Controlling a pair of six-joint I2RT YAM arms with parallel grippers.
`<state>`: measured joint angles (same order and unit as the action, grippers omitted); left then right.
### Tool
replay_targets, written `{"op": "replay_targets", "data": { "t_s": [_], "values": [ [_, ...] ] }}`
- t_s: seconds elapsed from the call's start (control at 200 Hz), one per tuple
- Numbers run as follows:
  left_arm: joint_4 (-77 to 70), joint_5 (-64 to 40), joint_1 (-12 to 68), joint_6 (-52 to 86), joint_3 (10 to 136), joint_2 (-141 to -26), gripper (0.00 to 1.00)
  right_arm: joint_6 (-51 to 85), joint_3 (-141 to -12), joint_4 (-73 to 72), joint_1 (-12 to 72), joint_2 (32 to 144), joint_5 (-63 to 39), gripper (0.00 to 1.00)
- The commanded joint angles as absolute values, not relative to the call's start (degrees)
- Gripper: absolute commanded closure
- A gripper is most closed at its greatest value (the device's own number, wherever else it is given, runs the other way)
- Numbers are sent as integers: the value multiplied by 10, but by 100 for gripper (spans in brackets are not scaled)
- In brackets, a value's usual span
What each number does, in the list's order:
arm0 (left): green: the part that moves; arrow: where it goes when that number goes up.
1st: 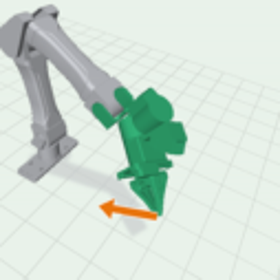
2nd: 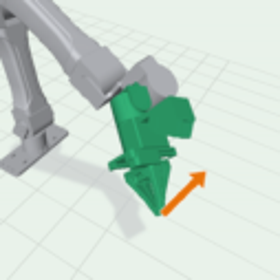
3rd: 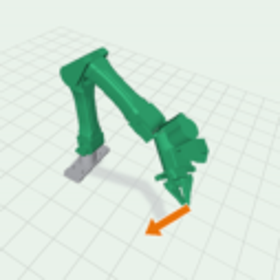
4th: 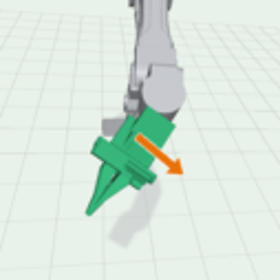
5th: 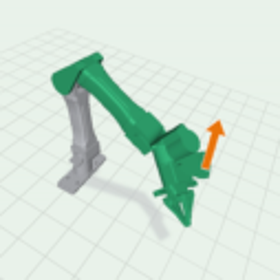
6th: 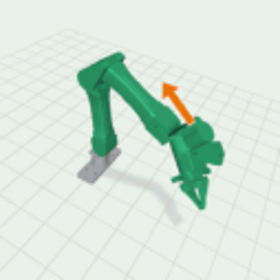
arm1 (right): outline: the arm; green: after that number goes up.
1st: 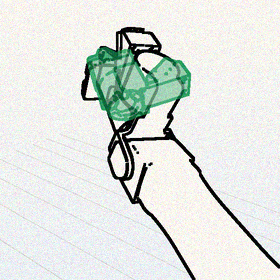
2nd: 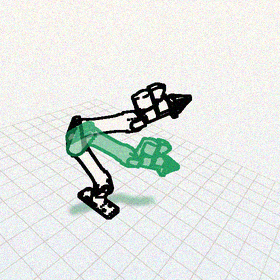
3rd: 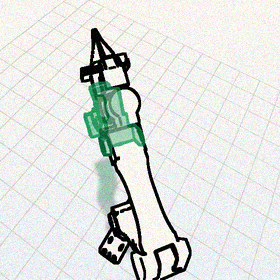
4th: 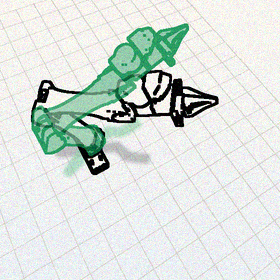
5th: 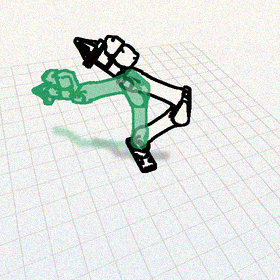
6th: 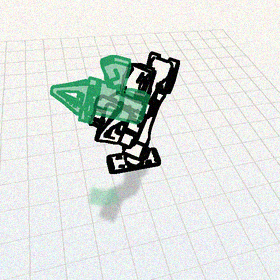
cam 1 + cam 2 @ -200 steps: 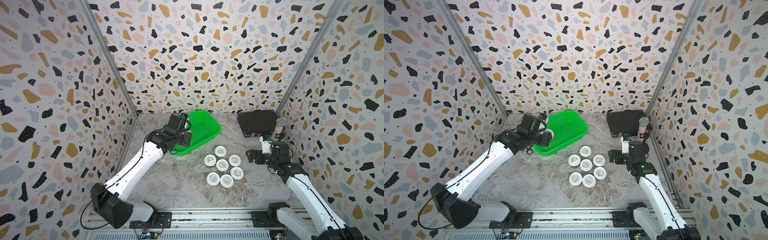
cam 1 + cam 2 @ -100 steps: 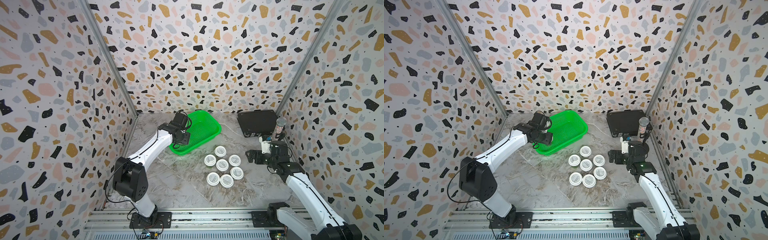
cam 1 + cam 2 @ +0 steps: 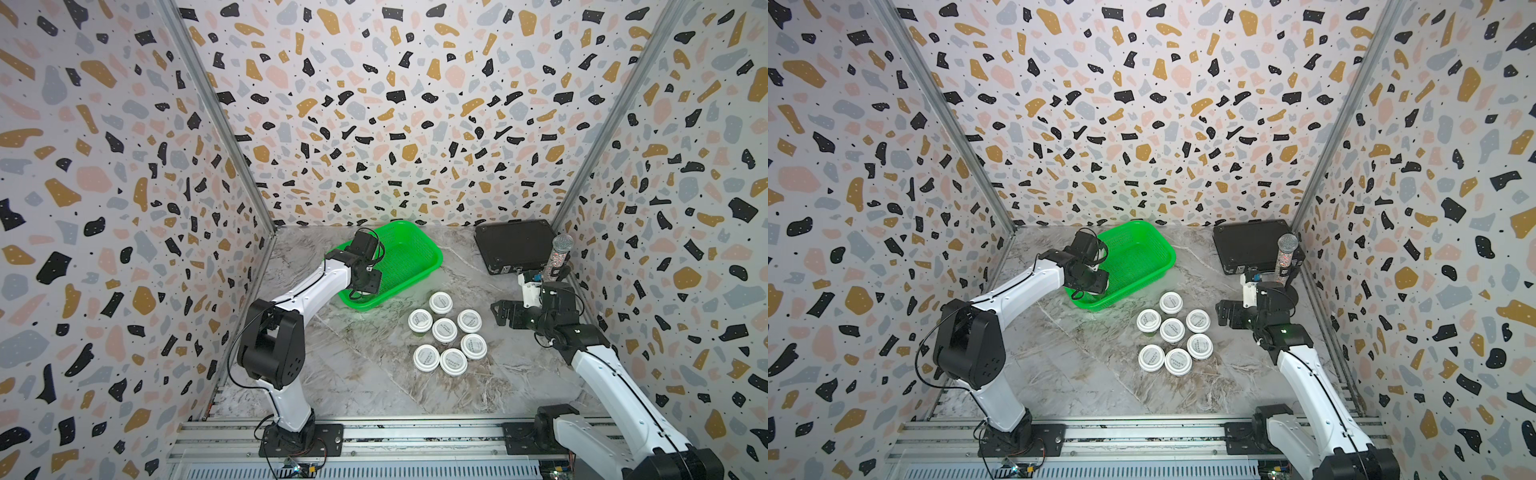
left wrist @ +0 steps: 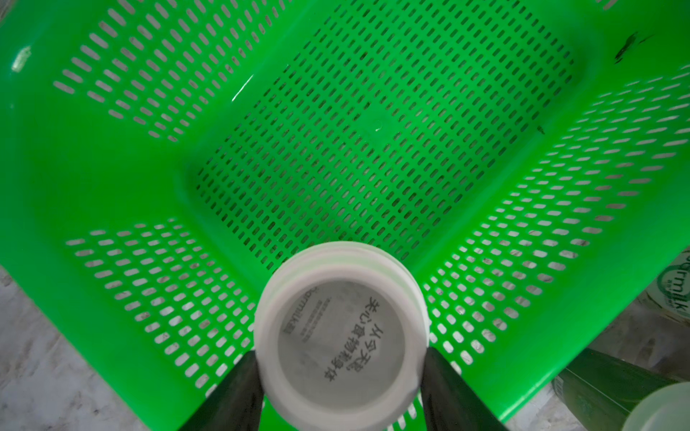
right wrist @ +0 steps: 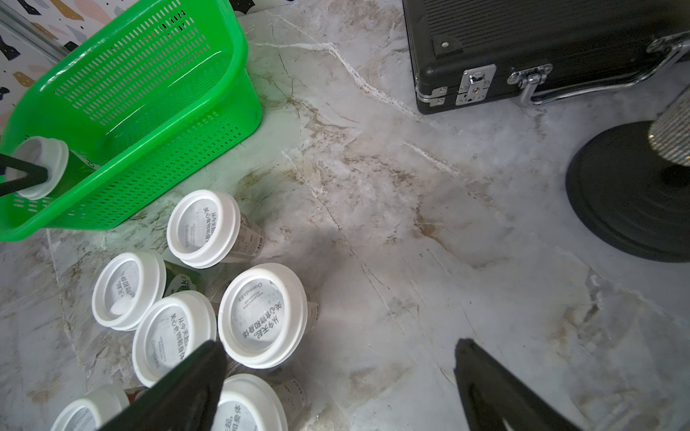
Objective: Put the yogurt in the basket
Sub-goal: Place the yogurt in the basket.
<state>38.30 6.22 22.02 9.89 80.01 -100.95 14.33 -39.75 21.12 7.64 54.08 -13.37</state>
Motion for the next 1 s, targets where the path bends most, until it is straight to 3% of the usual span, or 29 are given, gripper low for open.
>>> {"op": "replay_targets", "data": {
  "t_s": [0.0,0.496,0.996],
  "values": [
    [376,62,214,107,787,-998,35,145,-396,225,79,535,-135,0],
    [378,45,203,115,761,-995,33,146,-395,226,79,536,-137,0],
    [385,47,198,119,772,-983,15,147,-396,227,79,535,-137,0]
  ]
}}
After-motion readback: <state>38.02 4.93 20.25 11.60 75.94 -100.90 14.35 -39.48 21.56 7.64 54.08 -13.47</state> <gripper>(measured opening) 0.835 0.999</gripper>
